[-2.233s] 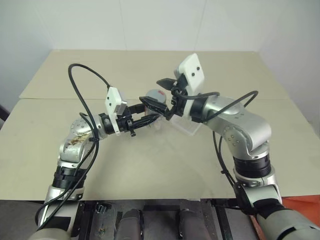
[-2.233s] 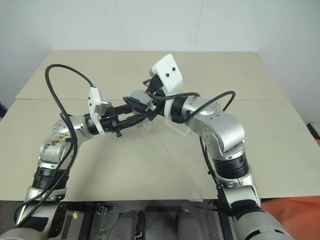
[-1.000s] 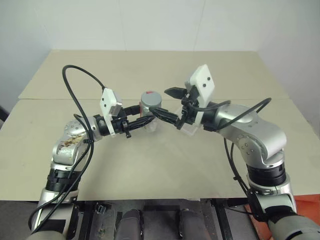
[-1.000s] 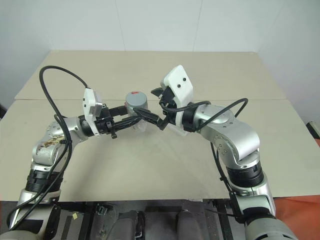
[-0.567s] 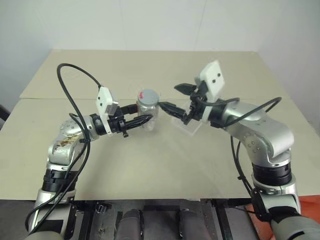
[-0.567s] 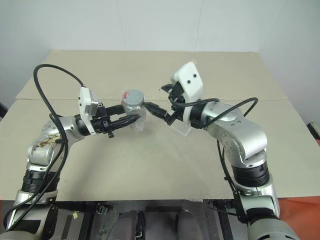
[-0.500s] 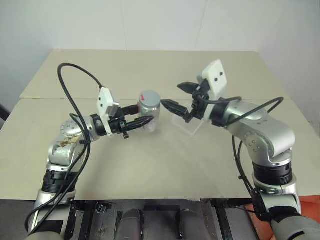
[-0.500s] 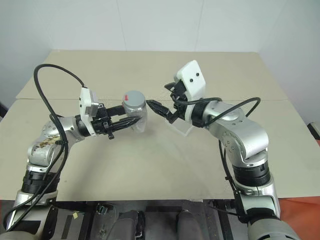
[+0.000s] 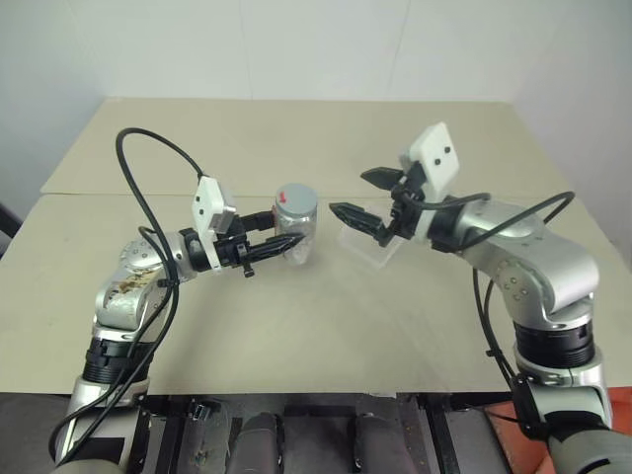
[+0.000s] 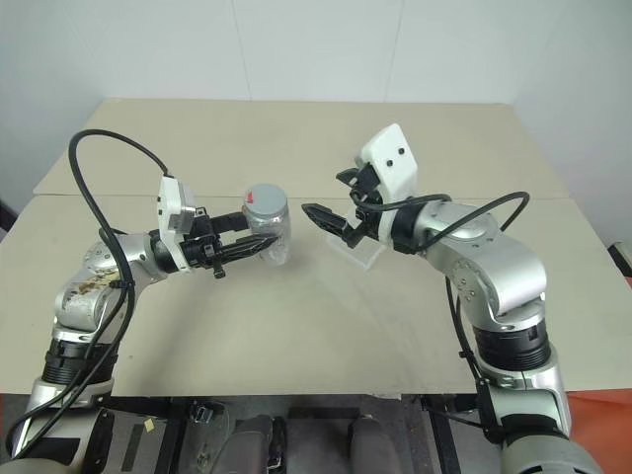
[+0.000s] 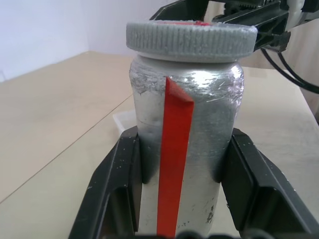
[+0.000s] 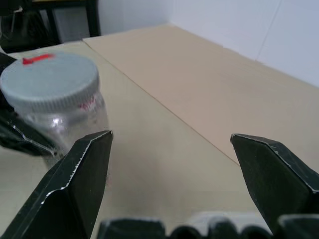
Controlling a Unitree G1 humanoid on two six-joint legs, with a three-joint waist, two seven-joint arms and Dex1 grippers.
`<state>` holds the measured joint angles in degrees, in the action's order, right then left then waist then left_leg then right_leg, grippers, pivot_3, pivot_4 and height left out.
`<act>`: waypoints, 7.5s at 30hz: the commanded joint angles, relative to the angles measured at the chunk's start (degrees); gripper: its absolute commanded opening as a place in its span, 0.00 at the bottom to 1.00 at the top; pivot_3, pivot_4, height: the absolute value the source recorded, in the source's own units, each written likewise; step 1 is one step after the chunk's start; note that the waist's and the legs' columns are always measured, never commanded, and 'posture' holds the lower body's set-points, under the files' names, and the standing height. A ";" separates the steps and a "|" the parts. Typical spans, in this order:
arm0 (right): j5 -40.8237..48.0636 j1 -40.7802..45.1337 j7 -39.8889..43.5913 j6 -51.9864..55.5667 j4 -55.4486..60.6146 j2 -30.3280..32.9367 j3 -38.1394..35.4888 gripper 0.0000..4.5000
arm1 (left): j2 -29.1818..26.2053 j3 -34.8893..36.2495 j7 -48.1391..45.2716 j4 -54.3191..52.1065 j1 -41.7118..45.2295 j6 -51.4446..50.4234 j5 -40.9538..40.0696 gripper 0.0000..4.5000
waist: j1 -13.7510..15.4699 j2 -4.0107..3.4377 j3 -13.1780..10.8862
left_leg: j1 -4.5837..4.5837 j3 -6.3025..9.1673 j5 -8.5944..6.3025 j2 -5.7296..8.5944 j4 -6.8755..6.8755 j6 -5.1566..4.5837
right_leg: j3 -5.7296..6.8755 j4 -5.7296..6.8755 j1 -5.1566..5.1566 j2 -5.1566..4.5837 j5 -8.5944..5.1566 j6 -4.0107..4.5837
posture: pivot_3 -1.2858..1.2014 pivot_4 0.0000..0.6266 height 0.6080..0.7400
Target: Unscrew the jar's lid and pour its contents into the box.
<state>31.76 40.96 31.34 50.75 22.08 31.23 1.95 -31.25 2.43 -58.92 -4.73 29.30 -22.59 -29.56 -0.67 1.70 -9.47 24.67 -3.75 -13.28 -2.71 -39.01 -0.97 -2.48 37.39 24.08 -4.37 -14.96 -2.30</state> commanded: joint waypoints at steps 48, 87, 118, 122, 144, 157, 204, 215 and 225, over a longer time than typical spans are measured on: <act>1.40 7.89 6.41 -3.35 -4.83 -8.94 4.14 0.63 | 1.75 -1.25 -5.34 3.97 4.73 2.94 0.04 0.41 | -0.08 0.00 0.00 | 0.01 -0.02 0.00 0.00 0.00 0.00 | 0.00 0.23 0.02 0.01 0.00 0.00 | 0.52 0.24 1.00; 2.04 7.39 10.42 -8.61 -11.10 -1.88 -6.18 0.61 | -2.46 0.62 -13.71 4.79 -0.58 5.91 -1.42 0.41 | -0.03 0.00 0.00 | 0.01 -0.10 0.00 -0.02 -0.04 0.00 | 0.02 0.21 0.03 0.00 0.00 0.00 | 0.52 0.24 1.00; -18.44 -19.19 -15.08 -14.51 -17.43 -3.62 -10.38 0.77 | 8.07 -0.18 12.72 12.55 10.38 11.67 11.03 0.41 | 0.00 0.00 0.01 | 0.00 -0.17 0.02 0.08 -0.03 0.03 | -0.08 0.07 0.01 -0.01 0.00 -0.01 | 0.52 0.24 1.00; -17.58 -20.38 -11.91 -13.49 -15.30 -1.82 -10.32 0.99 | 9.21 -1.38 14.07 14.30 11.57 13.57 13.35 0.41 | 0.04 0.00 0.01 | 0.00 -0.16 0.02 0.09 -0.02 0.03 | -0.07 0.03 -0.01 -0.01 0.00 -0.01 | 0.52 0.24 1.00; 5.01 -10.34 16.60 1.77 -1.28 19.39 -12.11 0.99 | 7.20 -49.04 68.60 59.33 50.97 60.90 93.10 0.41 | 2.05 0.06 -0.03 | 0.16 -0.12 0.00 0.23 -0.05 0.00 | 0.05 -0.29 -0.09 -0.05 0.07 -0.14 | 0.52 0.24 1.00; 8.35 -10.70 15.51 4.49 1.02 20.09 -15.12 0.99 | 20.42 -68.16 95.08 74.78 58.38 43.81 112.32 0.41 | 2.31 0.07 -0.04 | 0.52 -0.11 -0.02 0.22 -0.18 -0.04 | 0.07 -0.22 0.24 -0.04 0.08 -0.17 | 0.52 0.24 1.00; 7.12 -11.09 21.24 -5.63 -1.14 18.79 -11.00 0.99 | 23.13 -2.17 41.02 18.43 5.88 11.20 20.89 0.41 | 1.35 -0.02 0.02 | 0.31 0.20 -0.03 0.16 -0.96 -0.07 | 0.11 0.53 -0.06 -0.05 0.10 -0.17 | 0.52 0.24 1.00; 7.18 -11.53 21.67 -5.35 -0.15 19.46 -11.45 1.00 | 27.01 -3.09 45.48 28.45 5.06 22.17 25.34 0.49 | 1.34 -0.03 0.02 | 0.23 0.20 -0.03 0.17 -0.96 -0.08 | 0.07 0.54 -0.12 -0.05 0.10 -0.17 | 0.52 0.24 1.00; 6.98 -11.09 21.36 -5.61 -0.10 19.03 -10.83 1.00 | 26.09 -3.81 44.01 23.84 1.45 20.01 25.70 0.99 | 1.28 -0.03 0.02 | 0.14 0.21 -0.03 0.16 -0.90 -0.08 | 0.05 0.49 -0.18 -0.05 0.10 -0.17 | 0.52 0.24 1.00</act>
<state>38.47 28.77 52.49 46.66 20.50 49.85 -7.83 -4.74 -1.01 -14.40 22.32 31.16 -2.45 -4.16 0.60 1.67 -9.45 24.80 -3.53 -13.31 -2.55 -39.90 -1.05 -2.44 37.89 23.90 -4.42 -14.86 -2.47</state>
